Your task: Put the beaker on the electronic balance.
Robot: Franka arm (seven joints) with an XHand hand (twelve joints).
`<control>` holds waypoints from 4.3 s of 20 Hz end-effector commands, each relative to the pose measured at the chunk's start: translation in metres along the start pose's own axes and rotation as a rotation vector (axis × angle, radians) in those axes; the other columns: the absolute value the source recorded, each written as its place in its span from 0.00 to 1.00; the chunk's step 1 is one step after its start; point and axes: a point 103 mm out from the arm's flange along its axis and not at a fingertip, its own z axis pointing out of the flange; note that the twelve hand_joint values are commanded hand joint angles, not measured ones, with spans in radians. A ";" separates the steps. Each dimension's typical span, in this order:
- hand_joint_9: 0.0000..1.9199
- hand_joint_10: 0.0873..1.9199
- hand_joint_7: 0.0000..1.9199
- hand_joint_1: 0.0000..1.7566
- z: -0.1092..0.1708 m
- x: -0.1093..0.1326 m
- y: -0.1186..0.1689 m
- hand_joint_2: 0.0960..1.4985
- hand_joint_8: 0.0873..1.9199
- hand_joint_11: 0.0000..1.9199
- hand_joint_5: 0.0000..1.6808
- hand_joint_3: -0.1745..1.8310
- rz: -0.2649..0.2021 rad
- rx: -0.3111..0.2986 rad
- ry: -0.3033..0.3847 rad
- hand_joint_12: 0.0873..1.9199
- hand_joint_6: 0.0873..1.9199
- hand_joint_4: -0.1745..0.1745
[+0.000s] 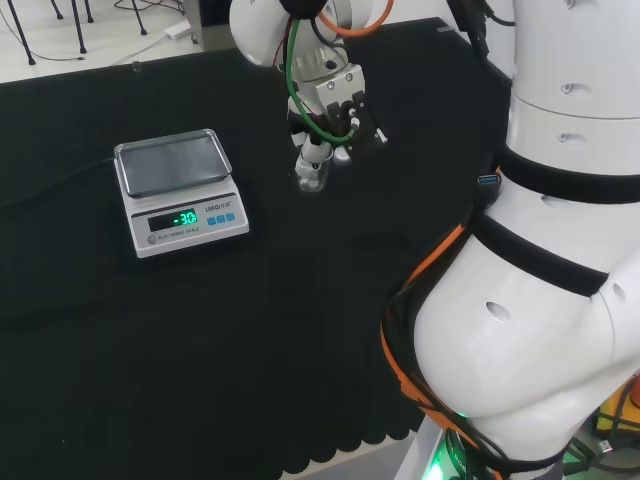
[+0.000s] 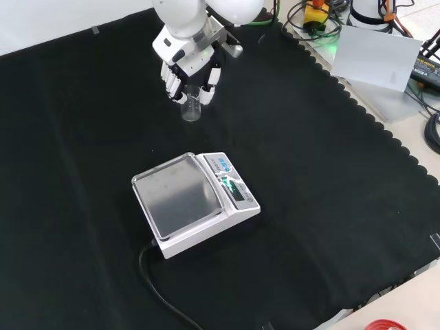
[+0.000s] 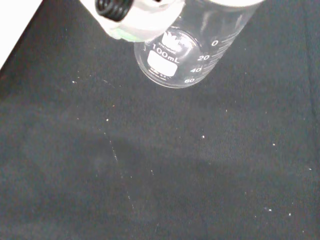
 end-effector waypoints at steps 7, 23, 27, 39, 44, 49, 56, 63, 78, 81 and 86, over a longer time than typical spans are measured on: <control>0.54 0.39 0.44 0.63 -0.014 0.002 -0.005 0.78 0.42 0.47 0.49 0.09 -0.002 -0.023 -0.011 0.53 0.64 0.08; 0.54 0.39 0.45 0.63 -0.069 0.019 -0.009 0.78 0.42 0.48 0.49 0.09 -0.039 -0.077 -0.055 0.53 0.63 0.08; 0.54 0.39 0.45 0.63 -0.077 0.027 -0.003 0.78 0.42 0.48 0.49 0.09 -0.063 -0.073 -0.055 0.53 0.63 0.08; 0.54 0.40 0.46 0.63 -0.101 0.059 0.017 0.78 0.42 0.48 0.49 0.09 -0.157 -0.058 -0.144 0.53 0.63 0.08; 0.54 0.40 0.46 0.63 -0.109 0.071 0.022 0.78 0.42 0.48 0.49 0.09 -0.176 -0.067 -0.169 0.53 0.63 0.09; 0.54 0.40 0.46 0.63 -0.116 0.082 0.028 0.78 0.42 0.48 0.49 0.09 -0.197 -0.080 -0.159 0.53 0.63 0.09; 0.54 0.40 0.46 0.63 -0.118 0.093 0.037 0.78 0.42 0.48 0.49 0.09 -0.220 -0.083 -0.146 0.52 0.63 0.08; 0.54 0.40 0.46 0.63 -0.124 0.108 0.044 0.78 0.42 0.48 0.50 0.09 -0.246 -0.090 -0.147 0.52 0.63 0.08; 0.54 0.40 0.46 0.63 -0.119 0.154 0.072 0.78 0.42 0.48 0.50 0.09 -0.306 -0.068 -0.172 0.52 0.63 0.08; 0.54 0.40 0.46 0.63 -0.116 0.156 0.079 0.78 0.42 0.48 0.50 0.09 -0.312 -0.052 -0.184 0.52 0.63 0.08; 0.54 0.40 0.46 0.63 -0.108 0.158 0.091 0.78 0.42 0.48 0.50 0.09 -0.332 -0.039 -0.188 0.52 0.63 0.08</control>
